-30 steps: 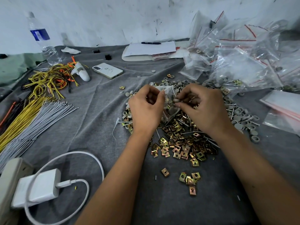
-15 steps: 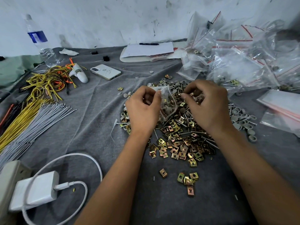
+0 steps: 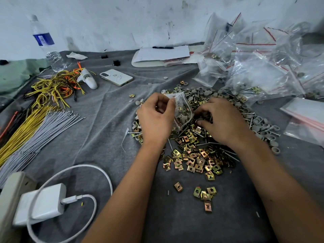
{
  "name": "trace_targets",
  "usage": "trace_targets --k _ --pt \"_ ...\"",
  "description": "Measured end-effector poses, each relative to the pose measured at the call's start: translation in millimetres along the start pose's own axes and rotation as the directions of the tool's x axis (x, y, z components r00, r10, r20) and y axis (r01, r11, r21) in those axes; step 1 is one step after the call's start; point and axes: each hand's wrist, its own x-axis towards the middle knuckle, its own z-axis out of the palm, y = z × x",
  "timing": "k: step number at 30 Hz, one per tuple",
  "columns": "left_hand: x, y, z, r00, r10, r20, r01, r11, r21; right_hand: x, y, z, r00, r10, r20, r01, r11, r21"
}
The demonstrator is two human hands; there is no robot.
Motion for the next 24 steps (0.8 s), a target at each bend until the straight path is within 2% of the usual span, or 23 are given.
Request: trace_targets --k 7,9,11,13,16,20,24 --pt "-1 1 0 1.0 -0.002 0.011 0.003 1.0 -0.004 -2 1 6 0.993 -0.059 -0.099 0.067 0.994 0.082" --pt "0 1 0 1.0 -0.005 0.009 0.006 1.0 -0.006 0 1 7 0.991 -0.017 -0.132 0.04 0.984 0.174" --pt "0 -1 0 1.0 -0.011 0.012 0.011 1.0 -0.009 0 -1 5 0.974 0.027 -0.223 0.04 0.957 0.289" --pt "0 -1 0 1.0 -0.008 0.017 0.008 1.0 -0.006 0 -5 1 0.944 0.035 -0.329 0.089 0.931 0.354" --pt "-1 -1 0 1.0 0.017 0.024 -0.017 1.0 0.015 -2 -12 -1 0.907 -0.042 -0.419 0.219 0.897 0.384" --pt "0 -1 0 0.999 0.041 0.03 -0.042 0.999 0.032 -5 -19 3 0.903 -0.151 -0.403 0.307 0.882 0.358" --pt "0 -1 0 0.999 0.04 0.019 -0.041 0.998 0.038 -4 -19 5 0.904 -0.157 -0.397 0.297 0.899 0.321"
